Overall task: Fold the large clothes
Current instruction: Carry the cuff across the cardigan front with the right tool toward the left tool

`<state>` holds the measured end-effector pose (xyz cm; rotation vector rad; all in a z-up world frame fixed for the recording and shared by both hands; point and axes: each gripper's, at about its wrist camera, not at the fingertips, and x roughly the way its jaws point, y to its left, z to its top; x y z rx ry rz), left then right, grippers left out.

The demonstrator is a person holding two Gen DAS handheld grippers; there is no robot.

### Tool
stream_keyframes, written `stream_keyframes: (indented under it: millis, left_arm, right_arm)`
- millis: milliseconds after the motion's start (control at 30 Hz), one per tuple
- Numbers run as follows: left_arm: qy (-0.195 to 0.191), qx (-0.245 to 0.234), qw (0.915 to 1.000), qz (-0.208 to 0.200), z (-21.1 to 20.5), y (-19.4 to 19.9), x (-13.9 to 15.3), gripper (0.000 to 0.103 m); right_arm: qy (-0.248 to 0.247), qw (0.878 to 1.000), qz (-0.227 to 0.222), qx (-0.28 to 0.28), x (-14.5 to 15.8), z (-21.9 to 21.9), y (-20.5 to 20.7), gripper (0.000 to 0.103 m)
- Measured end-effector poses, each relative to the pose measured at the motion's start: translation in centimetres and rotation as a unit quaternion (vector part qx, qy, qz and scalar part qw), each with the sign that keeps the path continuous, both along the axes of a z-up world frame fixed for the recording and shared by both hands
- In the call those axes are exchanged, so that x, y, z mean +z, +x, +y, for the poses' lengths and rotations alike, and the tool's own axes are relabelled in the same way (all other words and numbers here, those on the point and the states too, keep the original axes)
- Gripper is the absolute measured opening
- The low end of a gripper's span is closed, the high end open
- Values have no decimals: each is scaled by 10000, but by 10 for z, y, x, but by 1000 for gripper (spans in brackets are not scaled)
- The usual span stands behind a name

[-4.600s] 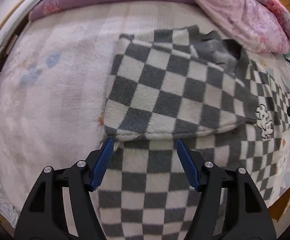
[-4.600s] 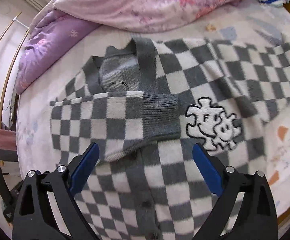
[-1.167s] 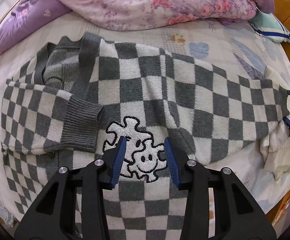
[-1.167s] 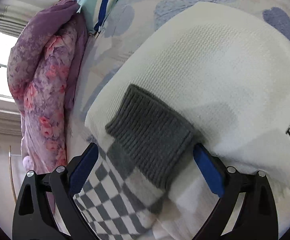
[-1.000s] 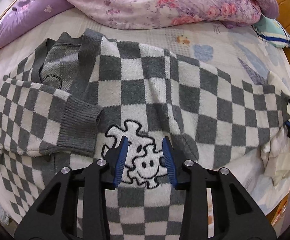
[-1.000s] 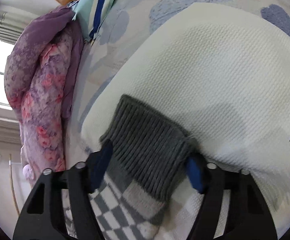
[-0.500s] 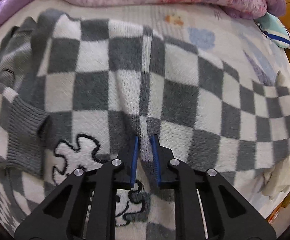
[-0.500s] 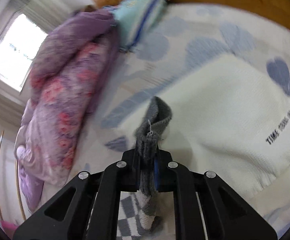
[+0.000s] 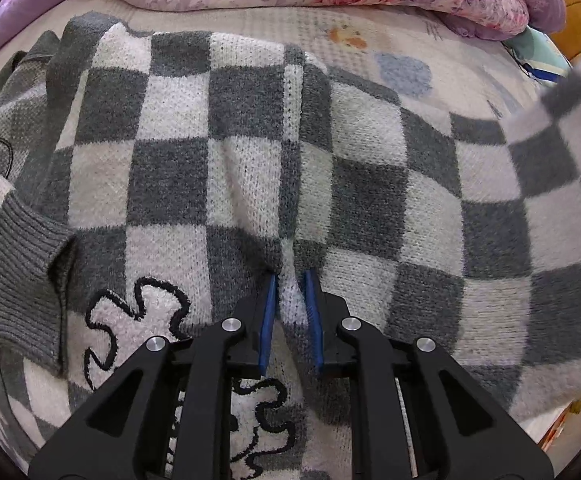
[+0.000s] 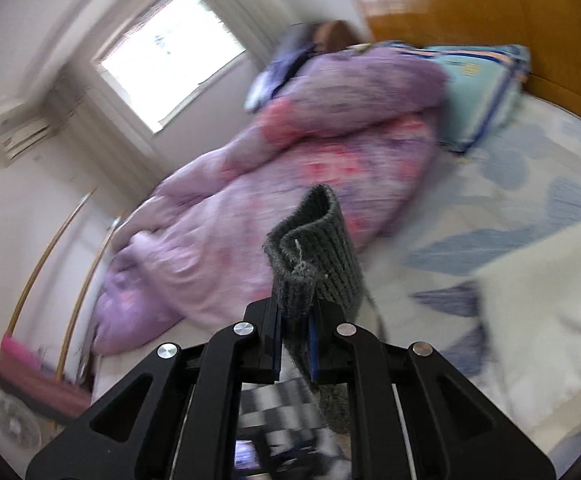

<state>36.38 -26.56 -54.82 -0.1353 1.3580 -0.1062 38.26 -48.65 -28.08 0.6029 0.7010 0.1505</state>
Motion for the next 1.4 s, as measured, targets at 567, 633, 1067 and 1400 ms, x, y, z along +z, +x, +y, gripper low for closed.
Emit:
stream_keyframes:
  millis: [567,633,1067,1400]
  left_arm:
    - [-822,123,9965,-106,131,-11,76,15]
    - [-612,82,9979,-214,155,-15,93,15]
    - [-139,1138,9924,-448,332,-30,124,15]
    - [-121,1914,9799,-544,409,-54,119,21]
  right_arm:
    - [-499,9915,168,1187,0,215,-1,9]
    - [-478,9905,266,1264,-9,237,-2,9]
    - [-347,9744,1075,1945,-93,374,1,9]
    - [154,9510,1891,2441,-156,442,-5,20]
